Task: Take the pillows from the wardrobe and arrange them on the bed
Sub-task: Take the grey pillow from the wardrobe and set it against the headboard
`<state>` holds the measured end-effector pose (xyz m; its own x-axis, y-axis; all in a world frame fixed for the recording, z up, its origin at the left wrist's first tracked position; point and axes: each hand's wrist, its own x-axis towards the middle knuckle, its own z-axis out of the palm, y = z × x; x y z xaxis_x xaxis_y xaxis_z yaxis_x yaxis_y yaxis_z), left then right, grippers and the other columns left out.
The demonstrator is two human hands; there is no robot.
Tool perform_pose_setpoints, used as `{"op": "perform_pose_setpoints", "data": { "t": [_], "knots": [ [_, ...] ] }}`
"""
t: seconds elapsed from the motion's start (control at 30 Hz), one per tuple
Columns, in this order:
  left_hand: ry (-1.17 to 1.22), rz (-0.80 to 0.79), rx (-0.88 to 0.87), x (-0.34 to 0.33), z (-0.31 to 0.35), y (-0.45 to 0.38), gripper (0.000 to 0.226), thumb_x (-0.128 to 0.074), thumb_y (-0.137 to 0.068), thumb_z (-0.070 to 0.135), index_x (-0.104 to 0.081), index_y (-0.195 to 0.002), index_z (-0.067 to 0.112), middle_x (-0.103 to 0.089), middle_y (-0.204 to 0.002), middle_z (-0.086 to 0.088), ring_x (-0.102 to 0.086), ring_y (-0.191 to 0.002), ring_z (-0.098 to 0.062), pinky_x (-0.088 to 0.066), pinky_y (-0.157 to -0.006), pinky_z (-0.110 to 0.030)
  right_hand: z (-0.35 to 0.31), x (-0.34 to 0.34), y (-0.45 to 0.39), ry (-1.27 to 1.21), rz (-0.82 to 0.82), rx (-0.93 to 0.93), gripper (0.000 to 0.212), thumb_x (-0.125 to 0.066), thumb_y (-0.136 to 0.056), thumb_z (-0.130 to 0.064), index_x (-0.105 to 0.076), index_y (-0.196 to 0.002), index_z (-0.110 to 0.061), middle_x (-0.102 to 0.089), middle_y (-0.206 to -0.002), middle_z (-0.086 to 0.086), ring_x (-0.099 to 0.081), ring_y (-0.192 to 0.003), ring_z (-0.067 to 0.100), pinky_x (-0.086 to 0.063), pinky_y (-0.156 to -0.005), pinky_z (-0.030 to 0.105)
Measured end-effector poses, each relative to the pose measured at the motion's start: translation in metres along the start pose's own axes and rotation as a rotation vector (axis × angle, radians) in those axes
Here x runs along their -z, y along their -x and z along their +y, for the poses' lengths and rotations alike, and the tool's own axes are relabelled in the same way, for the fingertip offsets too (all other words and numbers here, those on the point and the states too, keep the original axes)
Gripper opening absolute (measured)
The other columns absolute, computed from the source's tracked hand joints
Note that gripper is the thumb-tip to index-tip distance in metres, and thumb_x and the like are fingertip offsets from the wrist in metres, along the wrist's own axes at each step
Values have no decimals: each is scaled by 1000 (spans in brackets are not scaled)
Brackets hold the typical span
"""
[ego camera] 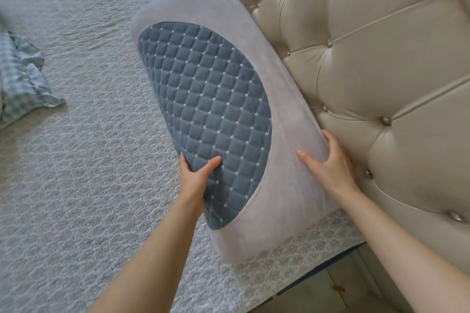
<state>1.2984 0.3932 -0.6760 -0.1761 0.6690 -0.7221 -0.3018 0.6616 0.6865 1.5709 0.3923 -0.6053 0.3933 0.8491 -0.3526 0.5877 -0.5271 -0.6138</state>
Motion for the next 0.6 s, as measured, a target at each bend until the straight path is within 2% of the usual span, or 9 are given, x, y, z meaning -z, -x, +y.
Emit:
{"op": "perform_pose_setpoints", "data": {
  "t": [0.1,0.2,0.23,0.3,0.33,0.4,0.47,0.6],
  "knots": [
    [-93,47,35,-4,-7,-5,116,-87,-61,50,-16,-152,43,-39,-152,3,-44,-133,-27,-37,-110,-54,9,-5,16,151,-42,107,70,-67,-86,-24,-33,-146,-15,-27,-155,9,-26,-141,27,-23,-115,40],
    [-165,56,37,-5,-12,-4,118,-83,-61,58,-9,-152,46,-31,-157,3,-39,-138,-28,-33,-112,-58,34,-14,51,236,54,22,74,-66,-86,-30,-27,-148,-19,-21,-156,9,-21,-142,30,-23,-115,48],
    [-184,62,55,-5,-11,-4,120,-82,-60,61,-7,-152,47,-30,-158,3,-38,-138,-29,-33,-111,-60,41,-16,60,146,75,-93,81,-69,-85,-33,-22,-149,-17,-21,-156,10,-23,-142,32,-26,-114,49],
    [-200,74,100,-5,-11,-3,122,-81,-57,65,-4,-151,49,-27,-159,3,-36,-139,-32,-32,-109,-64,49,-20,70,-224,87,-454,96,-73,-81,-36,-10,-151,-18,-21,-156,12,-29,-139,35,-34,-108,52],
    [-196,75,119,-5,-13,-1,125,-80,-55,67,-3,-151,49,-27,-159,3,-36,-139,-33,-32,-109,-65,49,-21,71,-453,61,-646,97,-74,-80,-37,-10,-151,-20,-22,-156,13,-32,-137,38,-39,-102,58],
    [-181,73,139,-5,-16,3,131,-78,-46,72,-3,-151,49,-28,-158,2,-37,-138,-34,-33,-109,-64,46,-26,69,-867,-70,-943,88,-73,-80,-39,-20,-148,-24,-28,-153,16,-35,-133,45,-41,-91,70],
    [-166,80,146,-8,-18,7,131,-76,-44,73,-5,-151,49,-29,-158,1,-38,-137,-34,-33,-110,-62,39,-29,64,-1044,-173,-1037,84,-74,-77,-43,-28,-146,-26,-30,-152,17,-31,-135,47,-36,-84,76],
    [-149,101,146,-11,-18,7,107,-75,-69,63,-11,-152,47,-31,-157,3,-39,-137,-31,-35,-110,-59,32,-31,54,-954,-142,-1021,87,-79,-71,-43,-33,-143,-27,-33,-150,12,-30,-135,45,-35,-72,80]
  ]
}}
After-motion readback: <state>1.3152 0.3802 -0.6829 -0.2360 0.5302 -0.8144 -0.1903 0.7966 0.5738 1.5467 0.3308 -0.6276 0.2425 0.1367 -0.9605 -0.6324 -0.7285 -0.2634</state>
